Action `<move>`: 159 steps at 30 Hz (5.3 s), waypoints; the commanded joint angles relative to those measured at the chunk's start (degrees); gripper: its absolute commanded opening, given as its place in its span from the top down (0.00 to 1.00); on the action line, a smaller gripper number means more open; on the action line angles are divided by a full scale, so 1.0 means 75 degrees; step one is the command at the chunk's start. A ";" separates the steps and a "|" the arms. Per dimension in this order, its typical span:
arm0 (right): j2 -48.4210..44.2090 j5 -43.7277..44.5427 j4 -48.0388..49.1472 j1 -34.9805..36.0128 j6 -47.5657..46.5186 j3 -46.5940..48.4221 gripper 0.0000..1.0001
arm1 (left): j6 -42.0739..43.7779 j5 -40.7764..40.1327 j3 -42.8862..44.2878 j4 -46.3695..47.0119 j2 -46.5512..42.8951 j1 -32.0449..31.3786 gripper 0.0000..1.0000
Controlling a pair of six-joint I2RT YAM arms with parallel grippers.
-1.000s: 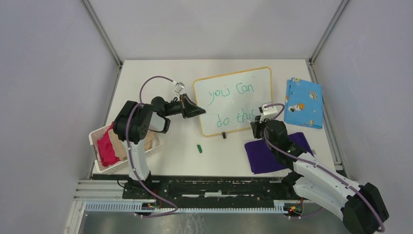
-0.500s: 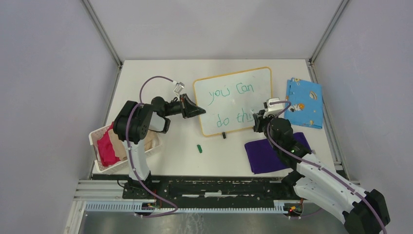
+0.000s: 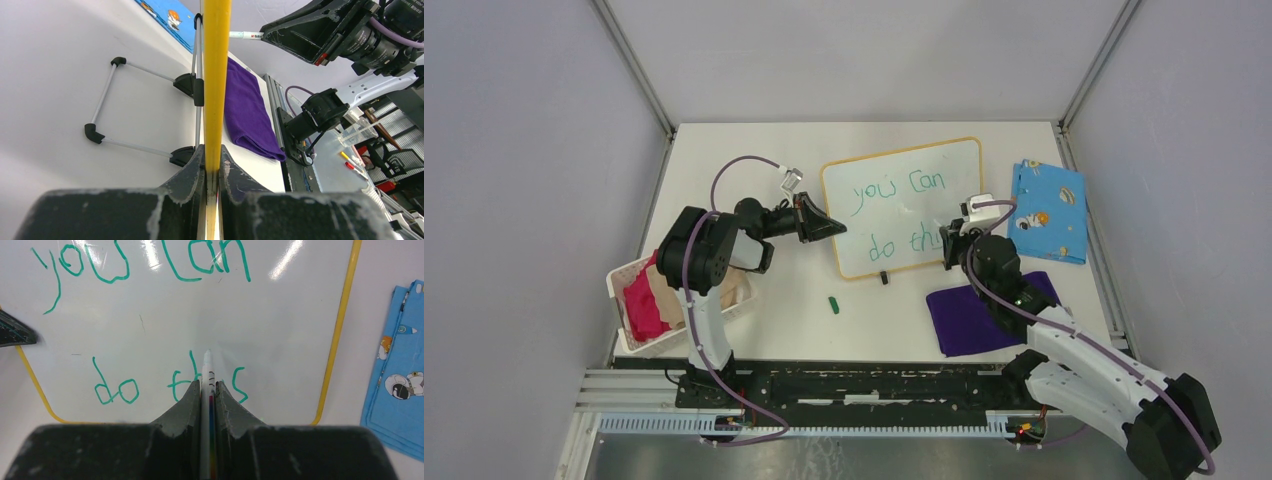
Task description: Write a sentence on the whiteboard
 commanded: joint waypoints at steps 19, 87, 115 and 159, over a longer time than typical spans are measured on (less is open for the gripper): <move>0.0498 0.0167 0.0664 -0.0124 0.0001 0.0264 1.00 | -0.0100 0.0353 0.0087 0.0105 0.0192 -0.0110 0.98; -0.2872 0.0975 -0.0608 -0.0307 0.0797 -0.2035 1.00 | -0.0264 0.0330 0.0099 0.0273 0.0252 -0.0110 0.98; -0.1181 0.0094 0.0657 -0.1109 0.1493 -0.1819 1.00 | -0.0261 0.0304 0.0095 0.0279 0.0284 -0.0110 0.98; -0.1056 -0.0075 0.0580 -0.1309 0.1465 -0.2178 1.00 | -0.0276 0.0301 0.0083 0.0284 0.0268 -0.0110 0.98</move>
